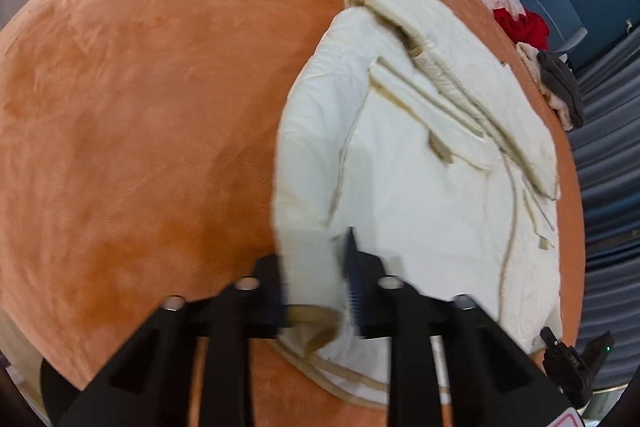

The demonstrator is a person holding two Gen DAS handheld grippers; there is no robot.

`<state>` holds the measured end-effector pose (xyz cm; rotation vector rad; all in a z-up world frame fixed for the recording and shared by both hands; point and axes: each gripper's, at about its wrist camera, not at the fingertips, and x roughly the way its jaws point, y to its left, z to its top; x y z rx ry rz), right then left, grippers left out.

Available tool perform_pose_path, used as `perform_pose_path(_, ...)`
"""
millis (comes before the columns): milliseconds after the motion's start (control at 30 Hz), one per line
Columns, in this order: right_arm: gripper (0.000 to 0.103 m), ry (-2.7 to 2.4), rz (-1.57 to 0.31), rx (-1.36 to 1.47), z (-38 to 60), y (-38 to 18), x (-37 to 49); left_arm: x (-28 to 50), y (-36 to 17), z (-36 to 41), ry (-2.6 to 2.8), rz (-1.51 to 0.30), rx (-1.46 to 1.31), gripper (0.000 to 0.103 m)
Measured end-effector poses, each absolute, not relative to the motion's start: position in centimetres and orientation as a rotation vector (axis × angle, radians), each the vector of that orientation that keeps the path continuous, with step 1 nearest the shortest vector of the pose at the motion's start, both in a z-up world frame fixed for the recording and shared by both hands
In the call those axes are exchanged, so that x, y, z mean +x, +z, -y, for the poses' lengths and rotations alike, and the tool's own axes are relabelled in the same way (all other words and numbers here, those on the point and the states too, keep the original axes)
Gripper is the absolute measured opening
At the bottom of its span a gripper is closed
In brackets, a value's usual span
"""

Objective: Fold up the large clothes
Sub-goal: 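Grasp the jacket hem with both tools and fold it toward the collar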

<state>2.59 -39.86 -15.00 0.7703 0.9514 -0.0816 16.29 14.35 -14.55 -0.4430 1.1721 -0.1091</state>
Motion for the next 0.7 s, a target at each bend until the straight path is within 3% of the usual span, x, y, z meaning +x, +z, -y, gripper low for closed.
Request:
perform_pose_path(233, 0.003, 0.016, -0.953, 0.595, 39.3, -9.5, -1.3, 11.4, -9.3, -13.9, -0.194, -1.104, -0.345, 0.009)
perform_pose_path(367, 0.003, 0.098, -1.069, 0.416, 37.9, -6.8, -7.1, 4.4, -7.3, -13.4, -0.258, -1.163, -0.228, 0.008)
perform_pose_path(567, 0.003, 0.198, -1.232, 0.387, 35.4, -3.1, -16.0, -4.6, -3.6, -15.7, -0.263, -1.248, -0.228, 0.008)
perform_pose_path(700, 0.003, 0.185, -1.062, 0.38, 35.4, 2.2, -14.7, -4.7, 1.1, -14.8, -0.261, -1.115, -0.183, 0.006)
